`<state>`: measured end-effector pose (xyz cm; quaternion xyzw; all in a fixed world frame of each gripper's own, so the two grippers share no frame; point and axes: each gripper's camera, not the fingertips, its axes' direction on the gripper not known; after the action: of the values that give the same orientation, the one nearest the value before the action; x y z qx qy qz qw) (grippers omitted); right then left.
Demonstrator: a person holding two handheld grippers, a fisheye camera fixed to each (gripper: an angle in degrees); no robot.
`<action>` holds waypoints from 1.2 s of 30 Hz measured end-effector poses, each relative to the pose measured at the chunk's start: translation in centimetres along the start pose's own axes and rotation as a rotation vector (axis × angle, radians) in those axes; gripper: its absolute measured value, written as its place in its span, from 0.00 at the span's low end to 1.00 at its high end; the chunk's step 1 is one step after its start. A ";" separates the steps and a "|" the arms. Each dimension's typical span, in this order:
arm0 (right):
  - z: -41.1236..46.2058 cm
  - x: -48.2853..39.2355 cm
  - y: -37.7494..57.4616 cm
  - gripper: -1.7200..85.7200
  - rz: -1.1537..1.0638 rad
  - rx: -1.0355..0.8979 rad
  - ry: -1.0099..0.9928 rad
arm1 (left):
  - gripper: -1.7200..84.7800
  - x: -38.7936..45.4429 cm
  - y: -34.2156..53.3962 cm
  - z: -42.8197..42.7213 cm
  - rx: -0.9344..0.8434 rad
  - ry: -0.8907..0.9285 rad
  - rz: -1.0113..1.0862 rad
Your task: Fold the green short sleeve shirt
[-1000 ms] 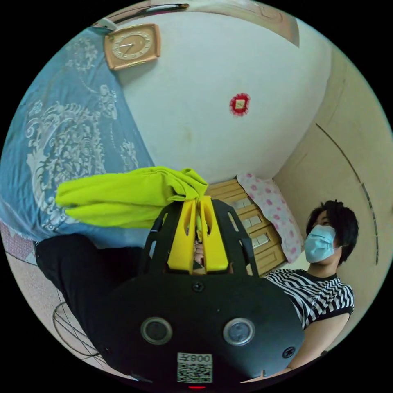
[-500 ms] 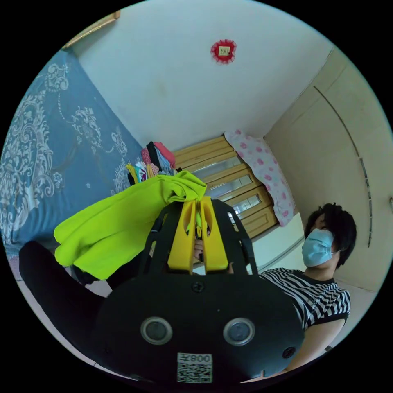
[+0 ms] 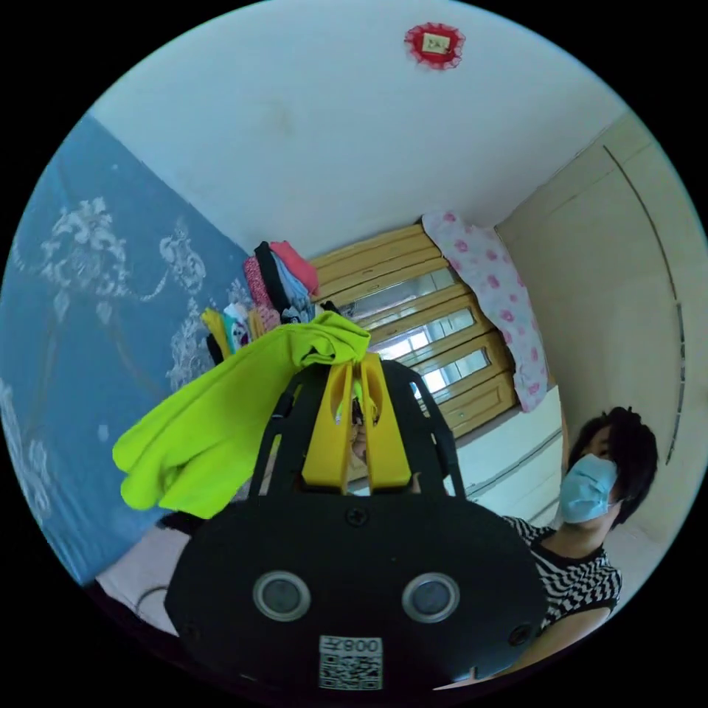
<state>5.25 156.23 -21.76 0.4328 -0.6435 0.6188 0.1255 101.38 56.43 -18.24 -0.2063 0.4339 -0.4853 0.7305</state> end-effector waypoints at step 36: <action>-47.2 12.4 -5.2 0.04 0.360 0.107 0.580 | 0.04 -26.4 0.3 58.8 -0.500 -0.082 -0.105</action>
<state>-16.08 194.67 0.02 0.1244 -0.6137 0.7611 0.1692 146.58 73.01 24.64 -0.4222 0.4992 -0.3912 0.6477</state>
